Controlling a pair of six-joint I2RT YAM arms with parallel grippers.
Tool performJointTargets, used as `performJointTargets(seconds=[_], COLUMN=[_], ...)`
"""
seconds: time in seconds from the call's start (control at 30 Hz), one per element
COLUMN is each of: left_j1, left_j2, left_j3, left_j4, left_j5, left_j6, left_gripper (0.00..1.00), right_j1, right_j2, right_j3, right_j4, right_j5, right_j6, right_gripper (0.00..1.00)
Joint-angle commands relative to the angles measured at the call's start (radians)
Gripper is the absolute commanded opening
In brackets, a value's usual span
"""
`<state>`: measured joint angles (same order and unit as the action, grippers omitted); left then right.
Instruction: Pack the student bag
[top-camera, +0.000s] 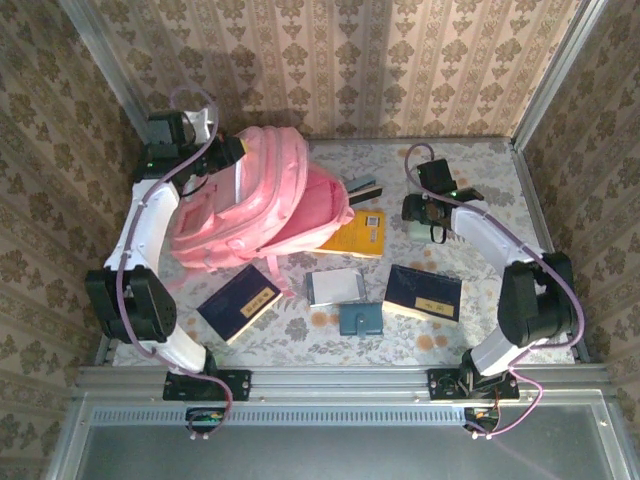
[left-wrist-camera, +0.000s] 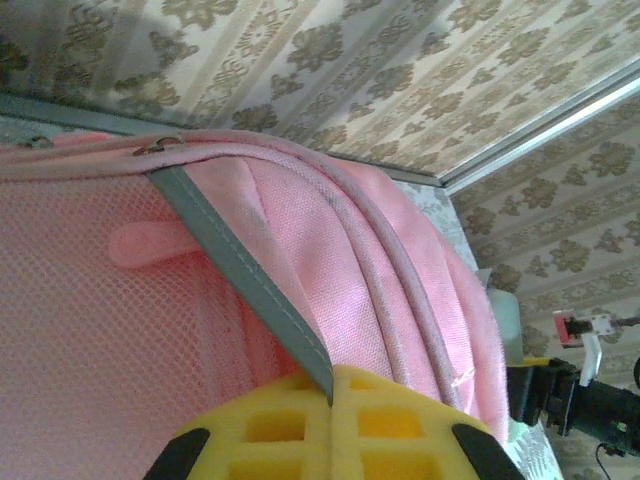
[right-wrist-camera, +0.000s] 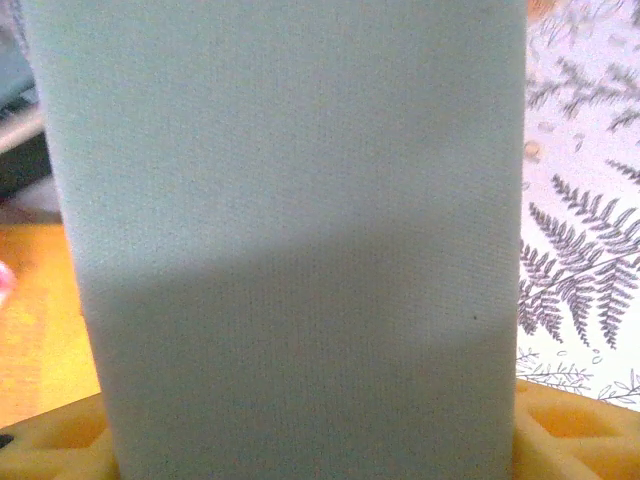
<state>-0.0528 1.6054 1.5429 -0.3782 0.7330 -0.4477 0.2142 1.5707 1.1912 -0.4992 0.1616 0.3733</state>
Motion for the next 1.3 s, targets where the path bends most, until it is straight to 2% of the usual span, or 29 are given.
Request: performJointTargets(seconds=[0.0,0.17,0.37,0.67,0.83,1.0,1.17,1.27], left_j1=[-0.004,-0.002,-0.001,-0.008,-0.031,-0.051,-0.058,-0.060], left_j2=[-0.013,-0.005,-0.004,0.027,0.039,0.041,0.044,0.044], left_j3=[0.083,0.100,0.058,0.054,0.076,0.094,0.103,0.105], left_j4=[0.049,0.057,0.175,0.323,0.342,0.347,0.403,0.431], left_j5=[0.123,0.204,0.292,0.378,0.402,0.408,0.411,0.411], left_j6=[0.033,0.034,-0.026,-0.150,-0.161,-0.164,-0.220,-0.246], left_gripper=[0.00,0.00,0.00,0.00,0.00,0.00,0.00,0.00], right_j1=[0.002,0.013,0.082,0.244,0.313,0.368,0.422,0.449], right_j2=[-0.071,-0.132,-0.125,0.015,0.152,0.252,0.370,0.455], right_j3=[0.002,0.005,-0.010,0.022,0.176,0.263,0.365,0.452], right_j4=[0.030,0.118,0.282,0.498,0.443,0.473,0.450,0.485], right_j5=[-0.058,-0.319,-0.524,-0.474,-0.411,-0.363,-0.283,-0.305], right_j6=[0.075,0.187,0.389,0.670,0.694,0.746,0.818,0.822], right_gripper=[0.62,0.62,0.62,0.63,0.65,0.65,0.68,0.69])
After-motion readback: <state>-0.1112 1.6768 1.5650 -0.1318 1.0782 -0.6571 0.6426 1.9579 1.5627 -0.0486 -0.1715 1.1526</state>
